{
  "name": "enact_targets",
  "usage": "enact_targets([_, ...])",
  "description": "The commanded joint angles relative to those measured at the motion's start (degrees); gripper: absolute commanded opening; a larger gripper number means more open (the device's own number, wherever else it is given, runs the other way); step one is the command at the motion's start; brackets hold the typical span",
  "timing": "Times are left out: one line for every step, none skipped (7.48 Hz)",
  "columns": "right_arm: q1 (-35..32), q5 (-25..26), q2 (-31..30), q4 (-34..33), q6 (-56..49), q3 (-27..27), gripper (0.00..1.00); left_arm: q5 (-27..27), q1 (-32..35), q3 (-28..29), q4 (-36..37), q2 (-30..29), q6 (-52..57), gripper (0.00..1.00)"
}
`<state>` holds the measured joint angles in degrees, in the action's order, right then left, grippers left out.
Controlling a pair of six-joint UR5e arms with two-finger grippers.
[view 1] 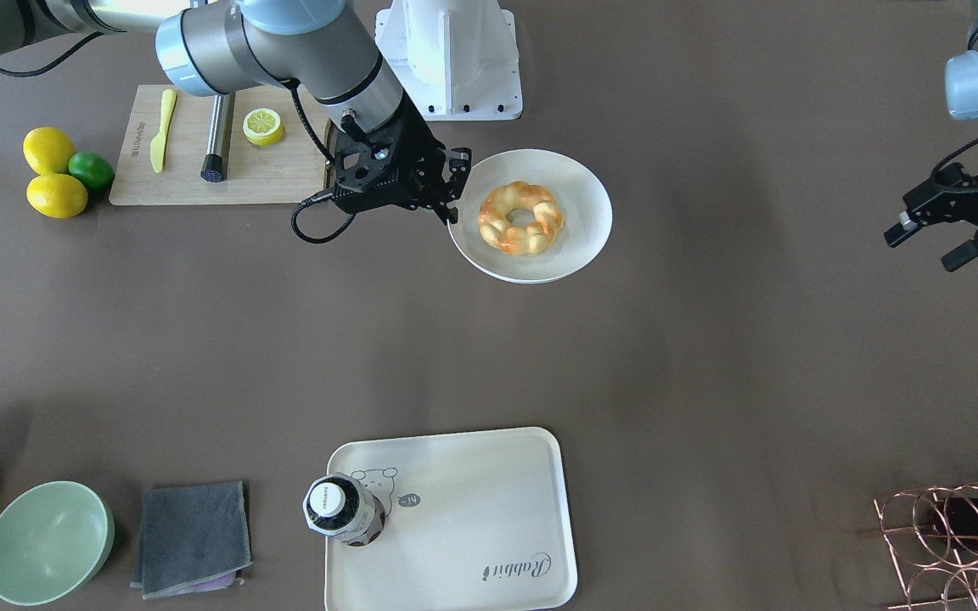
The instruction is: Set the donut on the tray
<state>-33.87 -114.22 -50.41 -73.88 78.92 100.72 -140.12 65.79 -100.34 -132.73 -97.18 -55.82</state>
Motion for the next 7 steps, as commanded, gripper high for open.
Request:
enact_targets([-0.14, 0.75, 0.05, -0.04, 0.00, 0.00, 0.00, 1.42, -6.97, -0.64, -1.74, -8.70, -19.55, 0.98])
enact_targets([-0.32, 0.66, -0.04, -0.30, 0.00, -0.17, 0.00, 5.43, -11.17, -2.65, -1.66, -9.60, -24.55, 0.98])
enact_targets([-1.01, 0.32, -0.04, -2.04, -0.08, 0.00, 0.00, 8.51, -14.61, -3.45, -1.66, -10.57, -27.30, 0.98])
enact_targets([-1.37, 0.14, -0.04, -2.67, -0.08, 0.00, 0.00, 8.72, -15.43, -3.64, -1.66, -11.88, -29.67, 0.98])
enact_targets([-1.63, 0.14, -0.04, -3.81, -0.08, 0.00, 0.00, 8.81, -17.17, -4.16, -1.66, -12.42, -30.57, 0.97])
enact_targets([-1.64, 0.05, 0.05, -4.08, -0.08, 0.09, 0.00, 9.77, -18.32, -4.77, -1.66, -12.51, -30.66, 0.95])
enact_targets([-1.64, 0.05, 0.05, -4.17, -0.08, 0.09, 0.00, 10.21, -19.12, -4.87, -1.66, -12.51, -30.58, 0.84])
